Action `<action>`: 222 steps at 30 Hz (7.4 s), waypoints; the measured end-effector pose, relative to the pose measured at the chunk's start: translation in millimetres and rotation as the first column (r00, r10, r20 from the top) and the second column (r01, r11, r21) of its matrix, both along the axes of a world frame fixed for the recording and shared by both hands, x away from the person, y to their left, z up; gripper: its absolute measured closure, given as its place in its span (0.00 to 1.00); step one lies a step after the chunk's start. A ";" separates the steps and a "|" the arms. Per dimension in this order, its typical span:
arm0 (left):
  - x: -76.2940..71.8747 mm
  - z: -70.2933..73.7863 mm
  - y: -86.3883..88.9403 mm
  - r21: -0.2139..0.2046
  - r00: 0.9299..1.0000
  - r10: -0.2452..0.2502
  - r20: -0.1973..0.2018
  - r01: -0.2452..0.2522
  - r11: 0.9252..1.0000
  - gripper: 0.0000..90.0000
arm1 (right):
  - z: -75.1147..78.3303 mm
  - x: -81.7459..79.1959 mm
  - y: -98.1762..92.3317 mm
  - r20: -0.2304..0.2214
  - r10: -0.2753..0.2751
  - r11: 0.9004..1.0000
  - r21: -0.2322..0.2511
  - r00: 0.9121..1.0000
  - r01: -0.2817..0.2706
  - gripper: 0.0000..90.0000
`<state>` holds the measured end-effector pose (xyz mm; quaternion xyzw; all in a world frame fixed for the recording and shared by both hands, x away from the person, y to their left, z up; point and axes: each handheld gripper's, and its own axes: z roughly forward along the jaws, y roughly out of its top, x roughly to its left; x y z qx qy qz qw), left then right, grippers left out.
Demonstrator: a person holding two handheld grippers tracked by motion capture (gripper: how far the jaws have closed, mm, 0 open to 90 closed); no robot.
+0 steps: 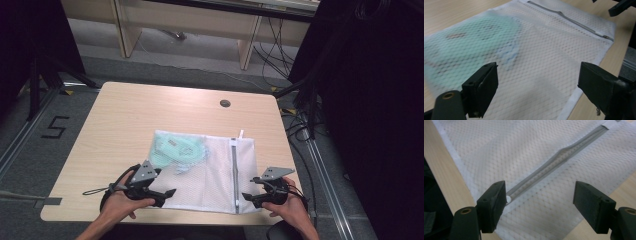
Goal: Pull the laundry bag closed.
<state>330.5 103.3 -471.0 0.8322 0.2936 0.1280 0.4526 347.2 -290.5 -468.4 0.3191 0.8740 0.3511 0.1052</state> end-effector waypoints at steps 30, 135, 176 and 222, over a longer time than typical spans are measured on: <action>1.6 -29.4 -107.6 0.057 0.956 -0.292 -0.036 0.294 0.954 0.22 | -13.3 -0.4 25.1 -0.098 0.287 0.950 -0.101 0.953 -0.297 0.57; -6.8 -38.9 -164.8 0.090 0.908 -0.416 0.045 0.411 0.907 0.94 | 7.2 1.3 25.8 -0.084 0.336 0.940 -0.034 0.938 -0.340 0.96; -8.4 -38.7 -159.9 0.126 0.895 -0.442 0.058 0.433 0.893 0.99 | -5.1 18.7 29.9 -0.103 0.375 0.921 -0.067 0.921 -0.383 0.96; -6.7 -32.4 -153.1 0.090 0.902 -0.430 0.042 0.425 0.901 0.99 | -7.1 39.3 39.7 -0.134 0.333 0.929 -0.123 0.933 -0.349 0.96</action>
